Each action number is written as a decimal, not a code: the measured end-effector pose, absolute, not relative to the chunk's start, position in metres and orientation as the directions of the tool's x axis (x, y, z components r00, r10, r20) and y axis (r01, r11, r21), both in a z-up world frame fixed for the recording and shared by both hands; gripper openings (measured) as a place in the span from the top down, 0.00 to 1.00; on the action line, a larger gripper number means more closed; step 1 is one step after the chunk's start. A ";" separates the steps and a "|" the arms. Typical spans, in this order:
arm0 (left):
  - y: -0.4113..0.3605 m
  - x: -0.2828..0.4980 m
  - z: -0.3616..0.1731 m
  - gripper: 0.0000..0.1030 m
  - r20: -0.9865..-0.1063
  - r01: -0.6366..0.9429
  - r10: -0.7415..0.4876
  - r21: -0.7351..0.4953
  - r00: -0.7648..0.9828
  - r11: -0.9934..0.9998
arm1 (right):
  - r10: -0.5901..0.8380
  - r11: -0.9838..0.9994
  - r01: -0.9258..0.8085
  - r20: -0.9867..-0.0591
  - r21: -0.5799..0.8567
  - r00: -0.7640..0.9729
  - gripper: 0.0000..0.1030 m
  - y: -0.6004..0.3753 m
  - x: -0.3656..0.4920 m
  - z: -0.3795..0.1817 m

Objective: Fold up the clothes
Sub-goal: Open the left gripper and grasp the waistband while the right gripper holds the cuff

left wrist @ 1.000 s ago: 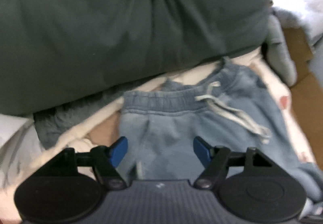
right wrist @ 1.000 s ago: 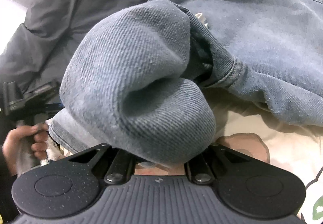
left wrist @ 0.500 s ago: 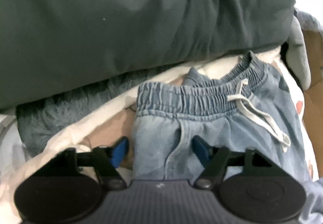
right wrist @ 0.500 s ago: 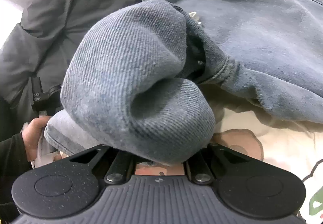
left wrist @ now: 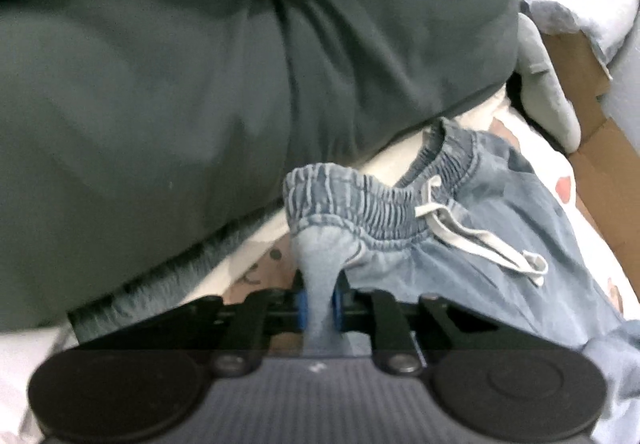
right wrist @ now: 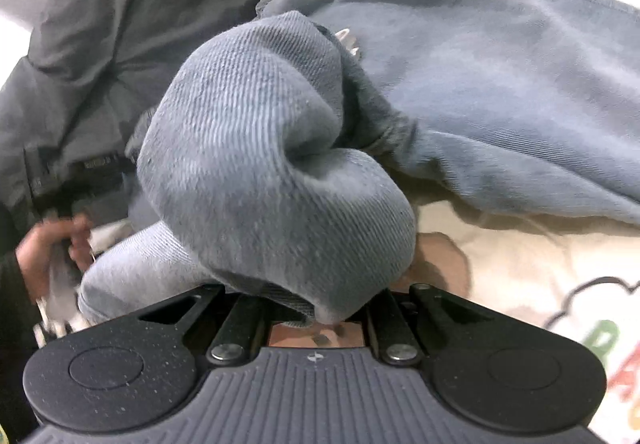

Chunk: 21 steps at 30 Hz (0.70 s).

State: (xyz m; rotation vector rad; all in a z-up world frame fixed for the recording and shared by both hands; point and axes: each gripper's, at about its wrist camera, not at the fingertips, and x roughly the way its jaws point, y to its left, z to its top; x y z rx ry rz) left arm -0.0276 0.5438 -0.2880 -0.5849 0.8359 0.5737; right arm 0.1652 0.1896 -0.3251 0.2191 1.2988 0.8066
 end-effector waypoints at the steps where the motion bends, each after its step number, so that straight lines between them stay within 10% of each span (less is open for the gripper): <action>1: 0.545 -0.025 -0.286 0.88 -0.805 -0.670 0.238 -0.246 0.543 0.700 | 0.627 0.719 -0.416 -0.778 0.557 0.043 0.95 0.187 0.166 -0.322; 21: 0.546 -0.001 -0.293 0.88 -0.812 -0.661 0.246 -0.213 0.529 0.719 | 0.492 0.723 -0.563 -0.870 0.399 0.016 0.95 0.038 0.162 -0.224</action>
